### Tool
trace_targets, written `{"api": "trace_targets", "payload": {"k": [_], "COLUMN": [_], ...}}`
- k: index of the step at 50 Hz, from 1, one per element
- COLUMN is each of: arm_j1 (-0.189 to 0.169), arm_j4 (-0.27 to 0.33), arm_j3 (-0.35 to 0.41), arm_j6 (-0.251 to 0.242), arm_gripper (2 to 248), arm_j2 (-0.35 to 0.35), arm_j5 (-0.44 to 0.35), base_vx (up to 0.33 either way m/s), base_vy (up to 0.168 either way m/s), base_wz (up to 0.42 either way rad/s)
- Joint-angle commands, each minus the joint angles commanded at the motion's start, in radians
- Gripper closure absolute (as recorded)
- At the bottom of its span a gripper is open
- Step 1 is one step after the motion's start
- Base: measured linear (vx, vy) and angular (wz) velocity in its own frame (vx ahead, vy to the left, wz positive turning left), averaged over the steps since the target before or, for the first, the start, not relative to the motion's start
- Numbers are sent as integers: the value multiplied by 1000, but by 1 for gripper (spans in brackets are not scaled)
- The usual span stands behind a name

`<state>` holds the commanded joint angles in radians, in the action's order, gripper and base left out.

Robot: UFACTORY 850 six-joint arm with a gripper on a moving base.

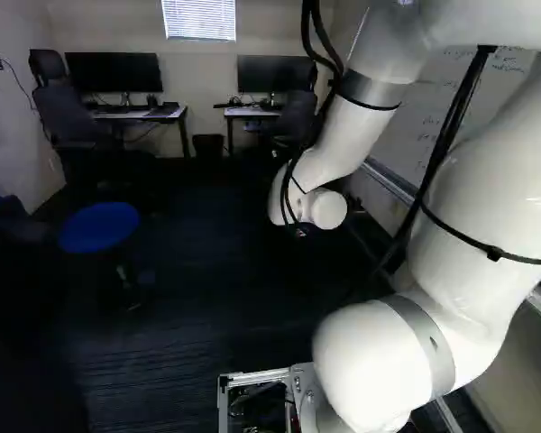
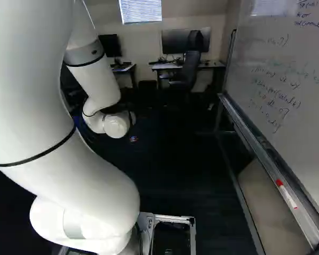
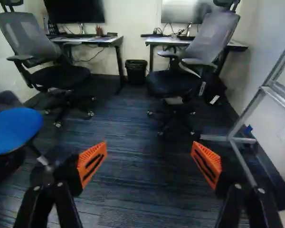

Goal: Open the door and move inside

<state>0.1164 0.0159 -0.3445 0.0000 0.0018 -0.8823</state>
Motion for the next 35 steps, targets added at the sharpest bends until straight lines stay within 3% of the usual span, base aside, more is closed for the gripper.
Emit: {"api": "trace_targets", "payload": {"k": [24,35], "arm_j1": [0,0], "arm_j4": [0,0], "arm_j3": [0,0], "arm_j6": [0,0], "arm_gripper": [3,3], "arm_j2": [0,0], "arm_j5": [0,0], "base_vx": [186,21], "base_vy": [9,-1], "base_wz": [2,1]}}
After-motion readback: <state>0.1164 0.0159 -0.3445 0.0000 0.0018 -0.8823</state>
